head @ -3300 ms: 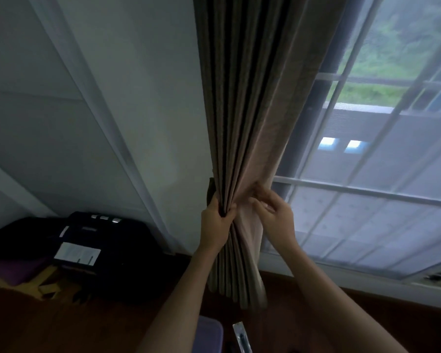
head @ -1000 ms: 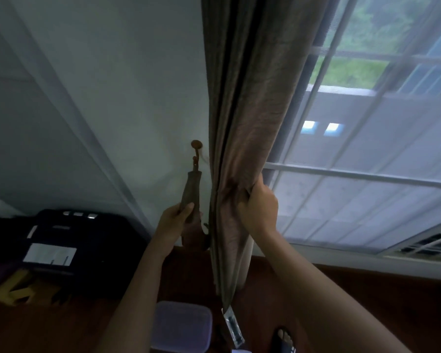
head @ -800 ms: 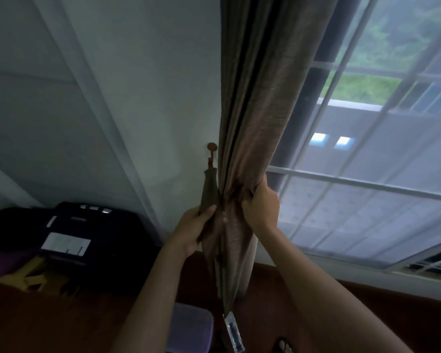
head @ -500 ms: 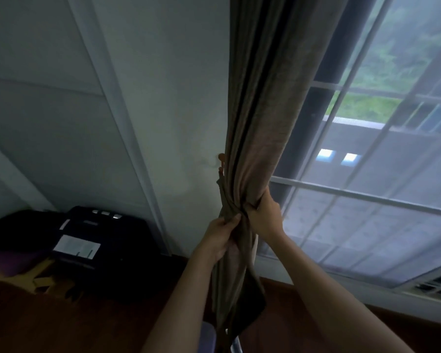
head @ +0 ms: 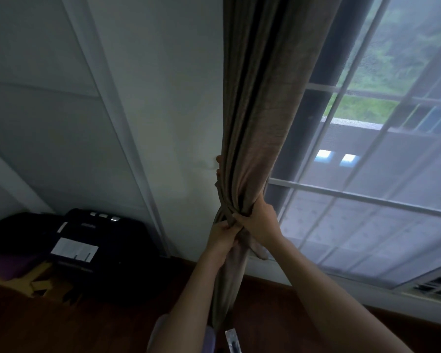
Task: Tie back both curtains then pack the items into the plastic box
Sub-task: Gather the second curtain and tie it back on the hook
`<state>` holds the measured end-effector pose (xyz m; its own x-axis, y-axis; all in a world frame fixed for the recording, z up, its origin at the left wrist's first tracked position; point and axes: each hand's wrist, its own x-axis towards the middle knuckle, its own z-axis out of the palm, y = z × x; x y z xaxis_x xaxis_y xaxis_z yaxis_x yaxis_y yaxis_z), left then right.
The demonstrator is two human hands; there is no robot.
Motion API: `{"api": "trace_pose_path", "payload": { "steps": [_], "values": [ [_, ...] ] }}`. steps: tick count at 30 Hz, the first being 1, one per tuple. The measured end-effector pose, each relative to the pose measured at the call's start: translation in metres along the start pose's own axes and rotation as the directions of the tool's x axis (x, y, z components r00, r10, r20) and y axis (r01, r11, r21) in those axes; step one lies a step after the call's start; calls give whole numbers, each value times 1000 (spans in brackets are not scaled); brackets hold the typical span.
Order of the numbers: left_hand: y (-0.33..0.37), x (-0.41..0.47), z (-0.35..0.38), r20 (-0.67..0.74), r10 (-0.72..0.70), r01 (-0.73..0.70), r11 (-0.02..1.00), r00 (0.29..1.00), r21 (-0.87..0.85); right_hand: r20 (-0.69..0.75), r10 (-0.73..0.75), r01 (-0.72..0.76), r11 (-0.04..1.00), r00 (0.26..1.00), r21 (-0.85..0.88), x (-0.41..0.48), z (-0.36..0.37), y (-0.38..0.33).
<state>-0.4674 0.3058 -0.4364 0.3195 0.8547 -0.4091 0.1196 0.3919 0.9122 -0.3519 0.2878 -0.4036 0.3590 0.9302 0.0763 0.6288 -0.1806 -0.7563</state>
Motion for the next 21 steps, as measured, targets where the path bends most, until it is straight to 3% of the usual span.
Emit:
{"api": "trace_pose_path", "payload": {
  "steps": [4,6,8,9,12,13,17,21],
  "values": [
    [-5,-2,3,59,10,-7,999,998,-46,-44,-30,27,997,999,-72,5,6,3],
    [-14,-1,1,-79,130,-124,990,988,74,-52,-36,32,996,998,-87,8,6,6],
    [-16,-5,-7,-267,358,-287,919,895,270,-64,-45,40,997,997,-70,8,5,10],
    [-13,-7,-10,-293,482,-379,859,825,345,-64,-45,42,998,997,-52,7,4,11],
    [1,-5,-12,-163,724,-563,639,670,524,-45,-5,7,999,999,48,7,1,14],
    [5,-2,-13,-124,733,-581,620,669,528,-36,3,-1,998,999,71,7,0,15],
    [10,11,-13,-19,633,-550,687,774,475,29,6,-10,991,1000,135,12,-10,18],
    [9,23,-11,28,623,-554,673,782,490,121,-5,-15,987,993,161,14,-24,20]
  ]
}}
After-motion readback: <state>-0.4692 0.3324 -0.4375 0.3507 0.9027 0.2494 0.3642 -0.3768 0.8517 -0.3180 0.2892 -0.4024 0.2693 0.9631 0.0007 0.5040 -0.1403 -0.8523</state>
